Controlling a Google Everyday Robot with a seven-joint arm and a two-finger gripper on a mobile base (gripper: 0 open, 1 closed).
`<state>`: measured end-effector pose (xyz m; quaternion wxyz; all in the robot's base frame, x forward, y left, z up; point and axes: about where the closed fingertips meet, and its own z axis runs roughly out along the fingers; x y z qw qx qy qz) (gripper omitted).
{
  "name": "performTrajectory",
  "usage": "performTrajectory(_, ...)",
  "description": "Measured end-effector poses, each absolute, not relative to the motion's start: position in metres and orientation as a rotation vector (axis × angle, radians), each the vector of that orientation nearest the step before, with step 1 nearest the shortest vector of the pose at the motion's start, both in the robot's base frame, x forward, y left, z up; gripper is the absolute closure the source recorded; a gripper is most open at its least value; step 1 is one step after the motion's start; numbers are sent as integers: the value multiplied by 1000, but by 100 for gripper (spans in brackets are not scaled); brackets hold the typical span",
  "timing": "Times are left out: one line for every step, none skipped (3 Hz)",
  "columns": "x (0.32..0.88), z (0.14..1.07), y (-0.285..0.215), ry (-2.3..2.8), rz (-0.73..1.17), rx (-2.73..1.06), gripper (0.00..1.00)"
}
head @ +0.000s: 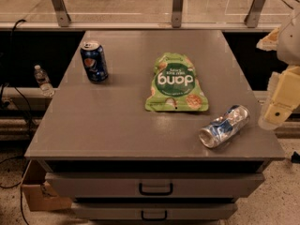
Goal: Pick green rice chip bag
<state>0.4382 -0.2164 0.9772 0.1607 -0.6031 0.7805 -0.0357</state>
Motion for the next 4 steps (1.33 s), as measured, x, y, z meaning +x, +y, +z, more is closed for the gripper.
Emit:
performTrajectory(438, 977, -216, 2229, -102, -1722, 0)
performTrajectory(479, 971, -215, 2247, -130, -1683, 0)
performTrajectory(544, 954, -214, 2323, -101, -1509, 0)
performTrajectory(595, 932, -216, 2426, -125, -1289, 0)
